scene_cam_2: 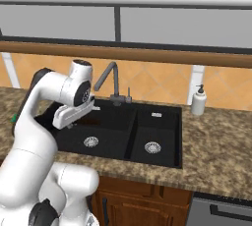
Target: Pick the pan and sponge and place them into the sink. Then turn on the water.
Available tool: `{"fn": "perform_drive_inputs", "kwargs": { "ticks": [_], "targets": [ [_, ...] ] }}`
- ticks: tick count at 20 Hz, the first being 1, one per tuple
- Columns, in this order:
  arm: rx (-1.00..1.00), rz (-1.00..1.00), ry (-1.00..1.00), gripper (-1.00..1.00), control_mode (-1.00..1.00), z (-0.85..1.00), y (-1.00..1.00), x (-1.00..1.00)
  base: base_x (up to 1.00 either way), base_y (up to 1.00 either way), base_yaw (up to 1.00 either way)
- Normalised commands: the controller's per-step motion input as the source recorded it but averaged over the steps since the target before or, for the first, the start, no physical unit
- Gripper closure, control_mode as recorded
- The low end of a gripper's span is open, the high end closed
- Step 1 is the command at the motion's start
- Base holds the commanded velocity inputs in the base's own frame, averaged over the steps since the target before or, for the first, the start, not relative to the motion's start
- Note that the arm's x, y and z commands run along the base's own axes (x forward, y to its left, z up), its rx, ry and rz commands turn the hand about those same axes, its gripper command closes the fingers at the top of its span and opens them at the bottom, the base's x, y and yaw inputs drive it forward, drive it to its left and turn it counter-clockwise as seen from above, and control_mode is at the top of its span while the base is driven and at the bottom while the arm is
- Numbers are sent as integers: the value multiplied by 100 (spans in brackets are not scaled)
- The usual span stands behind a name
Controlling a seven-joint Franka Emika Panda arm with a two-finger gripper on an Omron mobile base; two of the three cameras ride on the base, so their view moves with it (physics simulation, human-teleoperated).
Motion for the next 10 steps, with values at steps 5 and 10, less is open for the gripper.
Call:
{"fn": "perform_drive_inputs", "kwargs": {
  "ticks": [5,10],
  "targets": [
    [-2,-11,0,100,-100,0,39,17,0,0,0],
    [-6,-13,-1,100,-100,-9,18,40,0,0,0]
  ]
}}
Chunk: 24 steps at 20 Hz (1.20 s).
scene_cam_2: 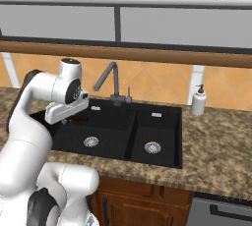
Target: Pick the pan and sponge and place them into the sink. Then turn on the water.
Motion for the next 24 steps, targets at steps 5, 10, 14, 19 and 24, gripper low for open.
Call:
{"fn": "perform_drive_inputs", "kwargs": {
  "ticks": [5,10,14,19,24],
  "targets": [
    [-8,-62,-20,100,-100,-26,62,38,0,0,0],
    [0,-64,-34,100,-100,-16,66,22,0,0,0],
    [6,-51,-35,100,-100,-5,42,18,0,0,0],
    [8,-48,-2,100,-100,8,16,2,0,0,0],
    [5,-45,0,100,-100,0,23,3,0,0,0]
  ]
}}
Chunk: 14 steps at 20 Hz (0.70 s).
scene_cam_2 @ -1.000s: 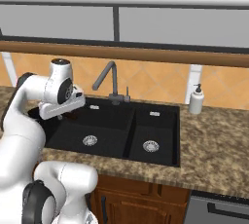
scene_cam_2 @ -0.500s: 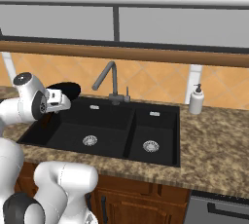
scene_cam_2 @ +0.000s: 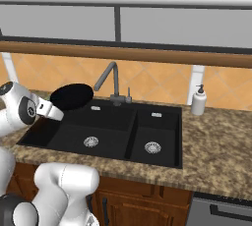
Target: Pick the pan and sponge and place them into the sink. Then turn on the water.
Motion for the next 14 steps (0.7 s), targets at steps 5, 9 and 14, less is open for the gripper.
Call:
{"fn": "perform_drive_inputs", "kwargs": {
  "ticks": [5,9,14],
  "targets": [
    [7,-40,0,100,-100,0,22,4,0,0,0],
    [8,-34,0,100,-100,0,22,11,0,0,0],
    [8,-33,0,100,-100,0,10,14,0,0,0]
  ]
}}
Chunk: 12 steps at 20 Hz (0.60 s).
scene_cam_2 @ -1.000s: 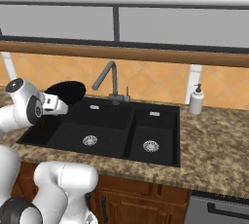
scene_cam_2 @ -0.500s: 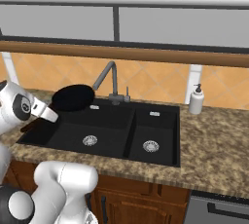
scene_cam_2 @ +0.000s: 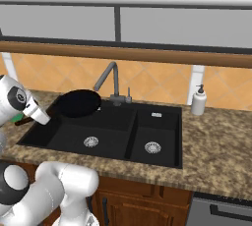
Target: Pick the pan and sponge and place them into the sink. Then turn on the water.
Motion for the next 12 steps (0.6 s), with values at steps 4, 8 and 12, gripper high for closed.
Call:
{"fn": "perform_drive_inputs", "kwargs": {
  "ticks": [4,8,12],
  "targets": [
    [5,-26,3,100,-100,0,0,14,0,0,0],
    [0,-15,0,100,-100,-5,0,14,0,0,0],
    [12,-4,0,100,-100,-15,-9,17,0,0,0]
  ]
}}
